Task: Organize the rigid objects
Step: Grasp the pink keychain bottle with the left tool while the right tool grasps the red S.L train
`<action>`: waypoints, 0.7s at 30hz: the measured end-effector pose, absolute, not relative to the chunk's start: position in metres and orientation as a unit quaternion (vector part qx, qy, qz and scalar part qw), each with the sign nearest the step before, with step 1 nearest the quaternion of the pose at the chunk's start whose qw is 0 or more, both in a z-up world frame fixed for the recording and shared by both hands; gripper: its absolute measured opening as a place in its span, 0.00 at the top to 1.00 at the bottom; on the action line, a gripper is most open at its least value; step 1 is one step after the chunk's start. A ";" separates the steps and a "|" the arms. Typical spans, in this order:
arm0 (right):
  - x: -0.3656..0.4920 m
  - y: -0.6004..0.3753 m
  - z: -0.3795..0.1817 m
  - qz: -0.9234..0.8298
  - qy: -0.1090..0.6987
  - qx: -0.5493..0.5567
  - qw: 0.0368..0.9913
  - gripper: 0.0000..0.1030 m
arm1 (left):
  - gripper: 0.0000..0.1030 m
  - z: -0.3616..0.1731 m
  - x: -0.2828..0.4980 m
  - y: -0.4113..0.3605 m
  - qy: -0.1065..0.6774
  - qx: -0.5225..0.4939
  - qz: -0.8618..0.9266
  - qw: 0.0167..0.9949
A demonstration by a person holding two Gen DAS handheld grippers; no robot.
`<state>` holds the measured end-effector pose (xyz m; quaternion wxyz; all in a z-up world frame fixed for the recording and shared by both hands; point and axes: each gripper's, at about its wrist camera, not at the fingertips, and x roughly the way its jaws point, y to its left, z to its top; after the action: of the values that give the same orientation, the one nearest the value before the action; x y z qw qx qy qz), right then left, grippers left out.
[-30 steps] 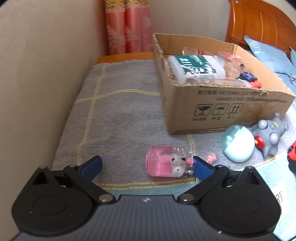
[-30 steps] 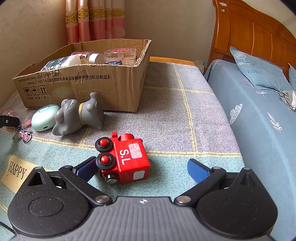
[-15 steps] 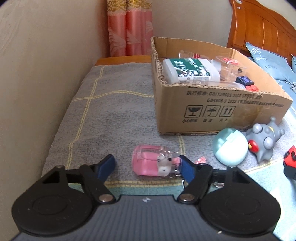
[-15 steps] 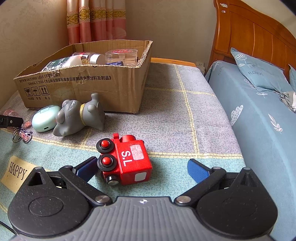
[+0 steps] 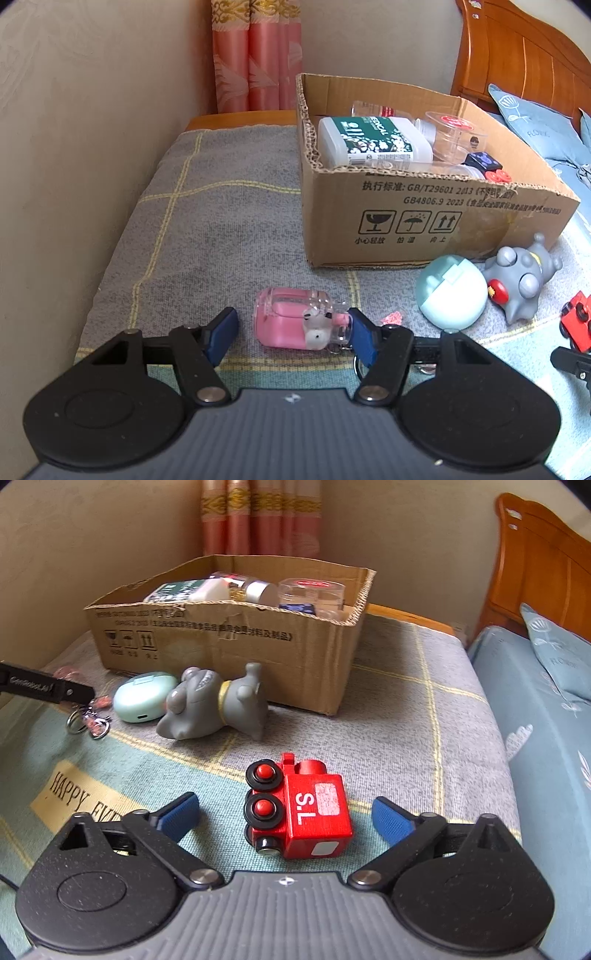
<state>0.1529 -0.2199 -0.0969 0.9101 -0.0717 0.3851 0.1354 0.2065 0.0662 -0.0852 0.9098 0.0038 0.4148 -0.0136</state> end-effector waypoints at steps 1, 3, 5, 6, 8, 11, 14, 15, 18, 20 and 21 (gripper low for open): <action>0.153 -0.220 -0.096 0.141 0.385 -0.075 0.909 0.08 | 0.38 -0.085 0.207 0.066 0.415 0.003 -0.013 0.910; 0.153 -0.220 -0.094 0.151 0.385 -0.080 0.907 0.13 | 0.38 -0.085 0.207 0.066 0.416 0.003 -0.012 0.909; 0.152 -0.219 -0.092 0.158 0.384 -0.083 0.906 0.21 | 0.38 -0.085 0.207 0.066 0.417 0.002 -0.011 0.909; 0.151 -0.218 -0.092 0.162 0.384 -0.086 0.905 0.23 | 0.38 -0.085 0.208 0.065 0.417 0.004 -0.010 0.909; 0.151 -0.216 -0.090 0.164 0.382 -0.090 0.905 0.28 | 0.38 -0.085 0.208 0.064 0.418 0.008 -0.010 0.908; 0.150 -0.217 -0.089 0.166 0.381 -0.090 0.905 0.34 | 0.38 -0.084 0.207 0.062 0.419 0.018 -0.013 0.908; 0.150 -0.218 -0.089 0.165 0.381 -0.092 0.905 0.41 | 0.41 -0.083 0.208 0.060 0.421 0.023 -0.015 0.907; 0.150 -0.219 -0.088 0.164 0.381 -0.092 0.905 0.43 | 0.43 -0.082 0.208 0.060 0.421 0.026 -0.015 0.906; 0.151 -0.221 -0.087 0.163 0.381 -0.092 0.905 0.47 | 0.51 -0.079 0.207 0.059 0.422 0.033 -0.024 0.906; 0.151 -0.220 -0.087 0.161 0.381 -0.100 0.905 0.47 | 0.51 -0.079 0.208 0.058 0.427 0.037 -0.029 0.903; 0.151 -0.220 -0.087 0.161 0.381 -0.103 0.905 0.47 | 0.51 -0.078 0.208 0.058 0.429 0.040 -0.032 0.902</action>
<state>0.1507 -0.2199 -0.0867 0.9047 -0.1033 0.3807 0.1611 0.2081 0.0579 -0.0780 0.9020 0.0398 0.4287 -0.0319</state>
